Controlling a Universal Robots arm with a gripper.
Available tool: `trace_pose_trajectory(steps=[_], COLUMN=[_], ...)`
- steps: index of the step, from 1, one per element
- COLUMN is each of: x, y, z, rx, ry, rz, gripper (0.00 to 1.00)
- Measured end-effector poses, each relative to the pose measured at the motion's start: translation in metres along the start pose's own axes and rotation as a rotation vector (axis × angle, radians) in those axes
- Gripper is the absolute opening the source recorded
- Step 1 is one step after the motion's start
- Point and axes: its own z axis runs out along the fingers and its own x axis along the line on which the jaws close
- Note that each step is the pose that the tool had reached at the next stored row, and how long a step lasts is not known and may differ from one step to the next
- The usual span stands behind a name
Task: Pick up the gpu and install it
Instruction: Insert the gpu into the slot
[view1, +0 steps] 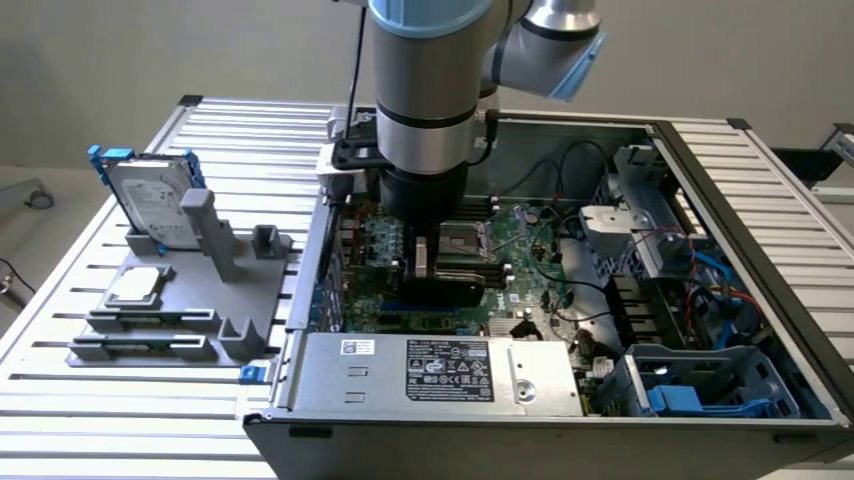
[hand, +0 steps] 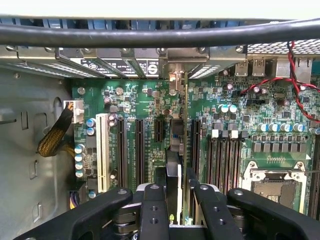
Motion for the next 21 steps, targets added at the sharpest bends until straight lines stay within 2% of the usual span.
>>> trace_pose_trajectory(steps=[14,21], x=[0.0014,0.0014], y=[-0.0001,-0.0001], z=[0.0025,0.0037], rx=[-0.0001,-0.0002], ry=[-0.0002,-0.0023], rz=[0.000,0.000], gripper=[0.26,0.26])
